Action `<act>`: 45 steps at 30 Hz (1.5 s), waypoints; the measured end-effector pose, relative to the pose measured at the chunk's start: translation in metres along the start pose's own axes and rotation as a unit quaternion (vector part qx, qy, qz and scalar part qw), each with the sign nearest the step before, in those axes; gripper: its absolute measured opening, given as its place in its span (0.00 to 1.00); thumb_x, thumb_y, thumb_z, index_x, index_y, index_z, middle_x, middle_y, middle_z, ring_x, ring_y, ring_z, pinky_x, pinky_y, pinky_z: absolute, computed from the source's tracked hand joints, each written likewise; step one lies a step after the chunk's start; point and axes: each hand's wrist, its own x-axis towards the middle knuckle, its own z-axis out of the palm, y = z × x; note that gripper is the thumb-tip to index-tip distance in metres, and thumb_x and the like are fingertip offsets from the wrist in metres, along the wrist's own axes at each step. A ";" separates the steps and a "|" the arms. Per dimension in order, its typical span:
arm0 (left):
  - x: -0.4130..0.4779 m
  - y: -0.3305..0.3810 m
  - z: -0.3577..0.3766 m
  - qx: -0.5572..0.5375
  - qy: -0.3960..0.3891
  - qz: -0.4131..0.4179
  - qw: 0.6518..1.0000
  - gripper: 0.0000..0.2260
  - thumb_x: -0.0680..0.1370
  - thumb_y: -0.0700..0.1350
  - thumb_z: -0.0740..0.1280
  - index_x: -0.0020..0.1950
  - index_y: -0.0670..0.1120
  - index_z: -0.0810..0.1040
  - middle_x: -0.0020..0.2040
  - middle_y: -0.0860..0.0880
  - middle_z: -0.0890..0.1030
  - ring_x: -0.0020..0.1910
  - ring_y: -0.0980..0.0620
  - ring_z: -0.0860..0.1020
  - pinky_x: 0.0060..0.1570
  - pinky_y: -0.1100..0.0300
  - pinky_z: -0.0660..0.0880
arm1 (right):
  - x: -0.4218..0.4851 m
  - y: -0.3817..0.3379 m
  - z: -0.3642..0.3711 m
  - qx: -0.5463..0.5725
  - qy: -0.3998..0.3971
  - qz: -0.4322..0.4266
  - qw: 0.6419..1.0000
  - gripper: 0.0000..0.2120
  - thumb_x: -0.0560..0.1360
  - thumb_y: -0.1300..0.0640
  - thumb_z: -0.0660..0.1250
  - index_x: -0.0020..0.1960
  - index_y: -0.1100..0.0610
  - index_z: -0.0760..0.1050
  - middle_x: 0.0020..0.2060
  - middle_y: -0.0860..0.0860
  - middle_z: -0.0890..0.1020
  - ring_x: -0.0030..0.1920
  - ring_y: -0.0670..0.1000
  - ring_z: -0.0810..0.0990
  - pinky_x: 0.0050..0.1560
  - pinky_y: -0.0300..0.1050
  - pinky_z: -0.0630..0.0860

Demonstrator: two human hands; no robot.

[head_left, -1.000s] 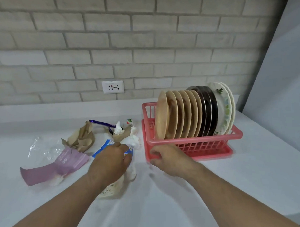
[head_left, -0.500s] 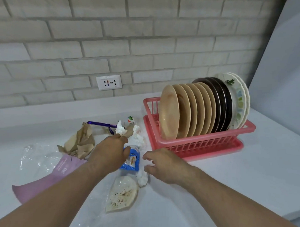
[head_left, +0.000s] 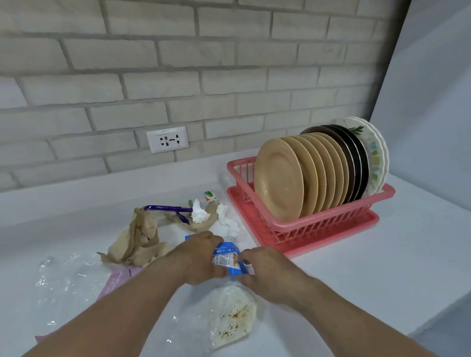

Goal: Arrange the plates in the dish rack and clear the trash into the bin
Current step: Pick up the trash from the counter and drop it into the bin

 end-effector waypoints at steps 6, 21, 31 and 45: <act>0.024 -0.005 0.006 0.007 -0.082 -0.028 0.996 0.39 0.73 0.64 0.66 0.77 0.56 0.52 0.71 0.48 0.63 0.68 0.46 0.67 0.63 0.50 0.71 | -0.013 0.008 0.007 0.004 0.012 0.040 0.999 0.13 0.78 0.51 0.64 0.61 0.53 0.75 0.50 0.49 0.76 0.49 0.51 0.75 0.47 0.43 0.70; 0.030 -0.001 0.000 -0.064 0.110 0.034 0.991 0.20 0.79 0.37 0.59 0.70 0.51 0.67 0.54 0.48 0.67 0.49 0.50 0.70 0.45 0.63 0.68 | -0.019 0.014 0.004 0.046 -0.003 0.080 0.996 0.20 0.78 0.50 0.65 0.69 0.48 0.72 0.64 0.49 0.76 0.60 0.49 0.76 0.59 0.44 0.74; 0.010 0.002 -0.026 -0.082 0.186 0.057 0.977 0.15 0.81 0.39 0.58 0.67 0.48 0.73 0.62 0.45 0.70 0.56 0.46 0.73 0.50 0.63 0.66 | -0.013 0.015 0.013 -0.026 -0.060 0.083 0.994 0.17 0.80 0.55 0.59 0.68 0.47 0.73 0.65 0.51 0.72 0.63 0.54 0.74 0.60 0.47 0.73; -0.010 -0.005 -0.026 -0.074 0.167 0.006 0.983 0.07 0.79 0.37 0.56 0.47 0.45 0.72 0.47 0.44 0.77 0.48 0.44 0.78 0.47 0.49 0.75 | -0.023 -0.007 -0.004 0.125 -0.002 0.088 0.988 0.15 0.78 0.64 0.52 0.46 0.50 0.75 0.45 0.47 0.77 0.39 0.44 0.75 0.33 0.37 0.69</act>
